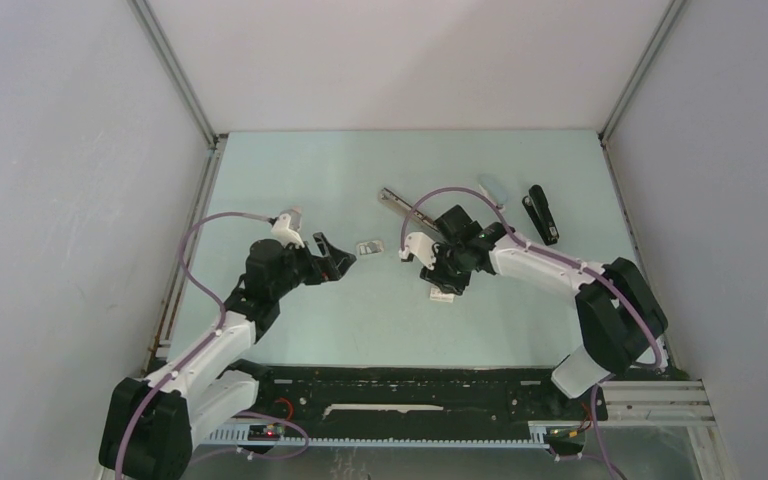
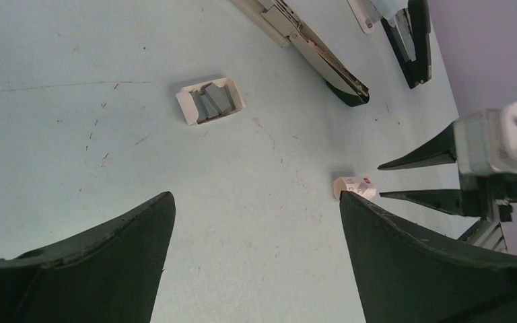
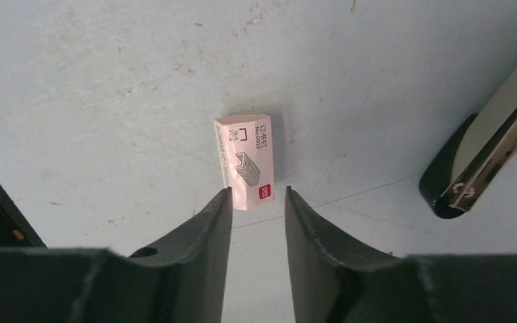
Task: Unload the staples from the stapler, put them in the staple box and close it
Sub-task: Place the staple box at the center of the board, then move the staple box to the center of the board.
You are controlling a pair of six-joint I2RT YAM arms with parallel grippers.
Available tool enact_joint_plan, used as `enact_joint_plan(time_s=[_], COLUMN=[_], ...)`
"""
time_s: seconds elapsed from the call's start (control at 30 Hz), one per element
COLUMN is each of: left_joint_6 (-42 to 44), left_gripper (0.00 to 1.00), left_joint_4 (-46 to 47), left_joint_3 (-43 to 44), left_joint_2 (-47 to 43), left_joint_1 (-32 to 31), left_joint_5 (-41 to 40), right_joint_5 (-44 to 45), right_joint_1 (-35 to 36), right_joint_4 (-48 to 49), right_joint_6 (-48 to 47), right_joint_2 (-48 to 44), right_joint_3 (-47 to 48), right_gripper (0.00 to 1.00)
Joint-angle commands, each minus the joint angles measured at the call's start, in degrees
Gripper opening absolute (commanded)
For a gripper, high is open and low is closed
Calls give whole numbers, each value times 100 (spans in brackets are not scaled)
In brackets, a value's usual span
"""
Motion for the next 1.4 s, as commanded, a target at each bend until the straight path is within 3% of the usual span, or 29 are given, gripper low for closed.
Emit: enact_joint_plan(time_s=[0.0, 0.5, 0.77, 1.23, 1.37], left_joint_6=[115, 160, 185, 296, 416], left_gripper=[97, 97, 97, 97, 97], left_joint_4=[31, 35, 80, 105, 130], left_joint_3=[272, 248, 232, 413, 462], left_joint_2=[-102, -120, -58, -341, -426], left_joint_1=[-7, -12, -11, -82, -186], left_joint_5=[-16, 13, 38, 160, 131], right_joint_5=[242, 463, 312, -1553, -2238], right_joint_1=[-34, 19, -22, -531, -774], right_joint_4=[86, 38, -142, -819, -990], right_joint_6=[208, 257, 308, -13, -190], right_joint_2=[275, 897, 520, -812, -1023], right_joint_3=[187, 240, 391, 580, 580], right_gripper=[39, 34, 37, 60, 62])
